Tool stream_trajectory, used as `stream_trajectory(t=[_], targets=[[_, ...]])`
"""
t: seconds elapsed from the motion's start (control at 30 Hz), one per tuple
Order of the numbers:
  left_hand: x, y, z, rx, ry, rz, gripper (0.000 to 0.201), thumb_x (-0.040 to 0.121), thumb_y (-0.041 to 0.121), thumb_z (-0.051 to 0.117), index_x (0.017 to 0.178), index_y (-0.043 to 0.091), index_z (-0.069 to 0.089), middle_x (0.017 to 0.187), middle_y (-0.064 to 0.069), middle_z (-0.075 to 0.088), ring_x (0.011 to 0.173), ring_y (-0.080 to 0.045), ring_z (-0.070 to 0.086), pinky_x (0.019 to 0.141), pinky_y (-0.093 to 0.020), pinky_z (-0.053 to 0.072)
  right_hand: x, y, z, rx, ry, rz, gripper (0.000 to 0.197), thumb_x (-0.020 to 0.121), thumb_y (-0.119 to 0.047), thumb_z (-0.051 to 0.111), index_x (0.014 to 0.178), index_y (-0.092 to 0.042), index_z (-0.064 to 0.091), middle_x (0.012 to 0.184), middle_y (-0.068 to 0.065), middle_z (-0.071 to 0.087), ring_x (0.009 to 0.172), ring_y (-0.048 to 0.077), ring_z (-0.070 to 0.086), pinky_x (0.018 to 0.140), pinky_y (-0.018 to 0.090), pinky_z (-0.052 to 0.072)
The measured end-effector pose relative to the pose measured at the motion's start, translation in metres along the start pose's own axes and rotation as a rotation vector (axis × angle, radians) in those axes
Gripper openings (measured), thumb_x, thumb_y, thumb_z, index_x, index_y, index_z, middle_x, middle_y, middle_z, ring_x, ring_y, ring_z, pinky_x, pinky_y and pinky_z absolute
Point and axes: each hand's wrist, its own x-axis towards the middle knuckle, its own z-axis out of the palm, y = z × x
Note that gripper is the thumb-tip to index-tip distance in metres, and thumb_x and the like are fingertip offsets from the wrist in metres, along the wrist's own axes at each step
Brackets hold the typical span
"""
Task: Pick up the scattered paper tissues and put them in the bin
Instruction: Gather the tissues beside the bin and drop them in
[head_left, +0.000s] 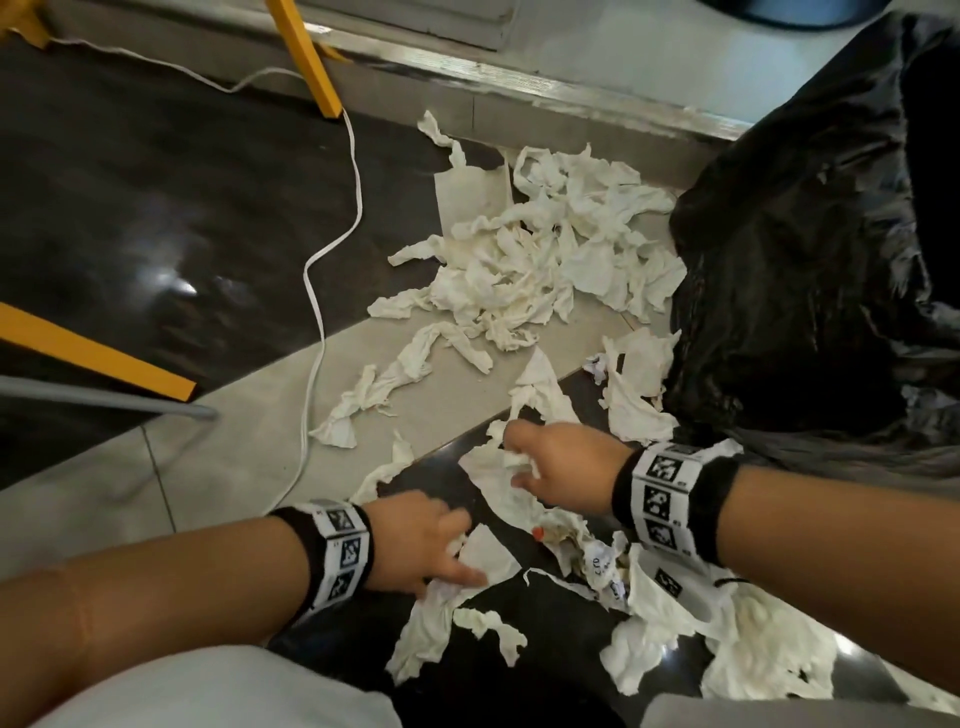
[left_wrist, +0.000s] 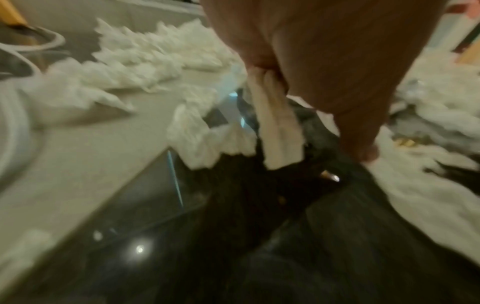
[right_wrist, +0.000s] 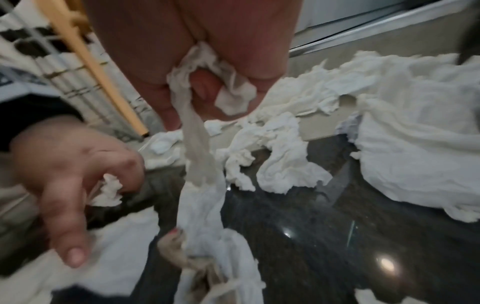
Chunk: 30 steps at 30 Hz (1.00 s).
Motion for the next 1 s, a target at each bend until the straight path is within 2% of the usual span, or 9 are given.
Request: stream_trajectory(t=[0.17, 0.27, 0.37, 0.53, 0.67, 0.73, 0.8, 0.87, 1.0], targets=[[0.007, 0.002, 0.012, 0.018, 0.0, -0.007, 0.031, 0.089, 0.026, 0.052, 0.12, 0.022, 0.05, 0.116, -0.018, 0.045, 0.094, -0.038, 0.054, 0.076, -0.045, 0.046, 0.006, -0.001, 0.013, -0.136, -0.064, -0.095, 0.044, 0.093, -0.022, 0.049, 0.133, -0.027, 0.029, 0.094, 0.009, 0.066, 0.084, 0.028, 0.062, 0.068, 0.034, 0.046], [0.004, -0.003, 0.005, -0.138, 0.071, -0.177, 0.025, 0.09, 0.026, 0.047, 0.107, 0.011, 0.056, 0.112, -0.014, 0.049, 0.093, -0.035, 0.056, 0.072, -0.04, 0.043, 0.011, 0.007, 0.011, -0.259, -0.12, -0.119, 0.043, 0.095, -0.021, 0.045, 0.137, -0.028, 0.035, 0.105, 0.011, 0.063, 0.095, 0.03, 0.061, 0.072, 0.035, 0.045], [-0.002, -0.015, -0.011, -0.321, 0.241, -0.29, 0.026, 0.089, 0.028, 0.045, 0.107, 0.013, 0.056, 0.111, -0.008, 0.055, 0.097, -0.028, 0.057, 0.077, -0.035, 0.045, 0.009, 0.013, 0.019, -0.443, -0.29, -0.144, 0.053, 0.096, -0.022, 0.042, 0.144, -0.033, 0.024, 0.117, 0.012, 0.052, 0.103, 0.032, 0.056, 0.075, 0.036, 0.042], [-0.018, -0.032, -0.01, -0.486, 0.426, -0.401, 0.048, 0.09, 0.015, 0.034, 0.134, 0.034, 0.04, 0.117, -0.002, 0.056, 0.098, -0.024, 0.058, 0.082, -0.031, 0.047, -0.001, 0.023, 0.04, -0.484, -0.33, -0.092, 0.03, 0.094, -0.017, 0.042, 0.123, -0.012, 0.045, 0.116, 0.014, 0.049, 0.1, 0.033, 0.055, 0.077, 0.042, 0.047], [-0.034, -0.037, 0.005, -0.349, 0.489, -0.448, 0.026, 0.084, 0.025, 0.039, 0.107, 0.023, 0.052, 0.105, -0.008, 0.052, 0.081, -0.029, 0.059, 0.066, -0.029, 0.045, 0.003, 0.024, 0.031, -0.442, -0.256, -0.083, 0.029, 0.088, -0.025, 0.048, 0.111, -0.009, 0.055, 0.114, 0.01, 0.048, 0.096, 0.026, 0.053, 0.077, 0.037, 0.048], [-0.042, -0.037, 0.014, -0.342, 0.393, -0.529, 0.032, 0.08, 0.041, 0.046, 0.107, 0.023, 0.049, 0.105, -0.004, 0.047, 0.085, -0.024, 0.057, 0.069, -0.032, 0.048, 0.006, 0.02, 0.021, -0.385, -0.212, -0.077, 0.027, 0.084, -0.025, 0.051, 0.105, -0.009, 0.057, 0.11, 0.009, 0.052, 0.096, 0.026, 0.054, 0.079, 0.035, 0.047], [-0.046, -0.039, 0.027, -0.315, 0.213, -0.57, 0.055, 0.077, 0.052, 0.057, 0.122, 0.025, 0.042, 0.118, -0.003, 0.041, 0.097, -0.023, 0.055, 0.08, -0.034, 0.048, 0.008, 0.014, 0.015, -0.328, -0.173, -0.069, 0.025, 0.085, -0.025, 0.05, 0.104, -0.01, 0.054, 0.106, 0.009, 0.056, 0.096, 0.027, 0.056, 0.078, 0.033, 0.044], [-0.046, -0.041, 0.033, -0.38, 0.094, -0.546, 0.057, 0.083, 0.047, 0.055, 0.134, 0.03, 0.033, 0.128, -0.004, 0.037, 0.103, -0.022, 0.053, 0.087, -0.033, 0.046, 0.008, 0.005, 0.014, -0.254, -0.098, -0.109, 0.025, 0.089, -0.026, 0.049, 0.109, -0.011, 0.05, 0.105, 0.009, 0.058, 0.094, 0.027, 0.056, 0.078, 0.033, 0.042], [-0.042, -0.042, 0.027, -0.47, 0.081, -0.472, 0.034, 0.093, 0.029, 0.039, 0.127, 0.027, 0.038, 0.129, -0.006, 0.043, 0.105, -0.022, 0.053, 0.091, -0.03, 0.042, 0.004, -0.021, 0.02, -0.273, -0.118, -0.375, 0.031, 0.091, -0.027, 0.051, 0.12, -0.016, 0.047, 0.103, 0.009, 0.059, 0.09, 0.027, 0.057, 0.075, 0.036, 0.046]])
